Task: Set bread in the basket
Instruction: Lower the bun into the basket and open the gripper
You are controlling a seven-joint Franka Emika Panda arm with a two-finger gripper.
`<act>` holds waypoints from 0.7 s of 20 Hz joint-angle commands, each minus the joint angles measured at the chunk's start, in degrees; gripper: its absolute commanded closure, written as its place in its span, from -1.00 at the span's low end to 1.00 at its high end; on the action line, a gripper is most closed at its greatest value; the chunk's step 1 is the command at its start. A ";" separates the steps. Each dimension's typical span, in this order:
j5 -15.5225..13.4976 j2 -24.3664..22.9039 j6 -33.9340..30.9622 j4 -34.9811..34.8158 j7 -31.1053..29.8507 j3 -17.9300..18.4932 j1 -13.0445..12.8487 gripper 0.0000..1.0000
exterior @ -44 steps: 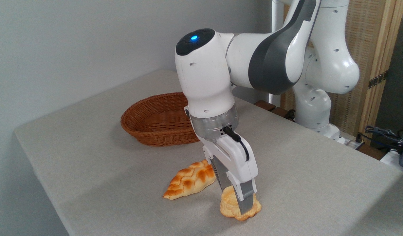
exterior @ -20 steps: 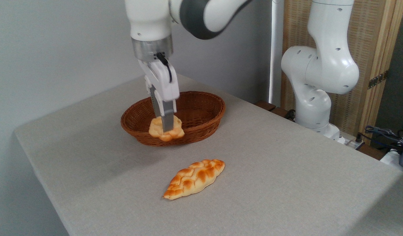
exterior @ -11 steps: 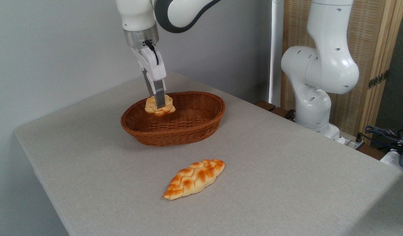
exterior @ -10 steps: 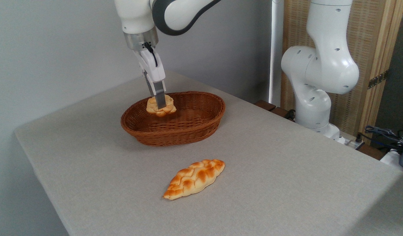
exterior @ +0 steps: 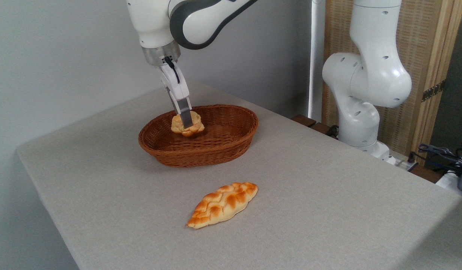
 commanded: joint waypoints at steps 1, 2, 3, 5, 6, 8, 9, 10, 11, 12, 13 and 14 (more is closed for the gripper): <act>-0.83 -0.24 -0.76 0.76 -1.86 -0.44 0.25 -1.00; -0.83 -0.32 -0.67 0.76 -1.95 -0.45 0.25 -1.00; -0.83 -0.33 -0.76 0.76 -2.04 -0.45 0.25 -1.00; -0.92 -0.33 -0.67 0.76 -2.21 -0.45 0.25 -1.00; -0.92 -0.41 -0.76 0.85 -2.22 -0.45 0.25 -1.00; -0.74 -0.41 -0.84 1.29 -2.22 -0.18 0.34 -1.00; -0.39 -0.50 -0.84 1.90 -2.22 0.17 0.51 -1.00; -0.30 -0.59 -1.02 3.13 -2.04 0.69 1.12 -1.00; -0.22 -0.94 -1.11 4.01 -1.95 1.83 1.74 -1.00; -0.13 -1.29 -1.11 4.71 -1.87 3.67 1.83 -1.00; 1.00 -1.38 -1.11 5.24 -1.78 5.43 1.83 -1.00; 3.02 -1.47 -1.28 6.12 -1.69 7.36 1.83 -1.00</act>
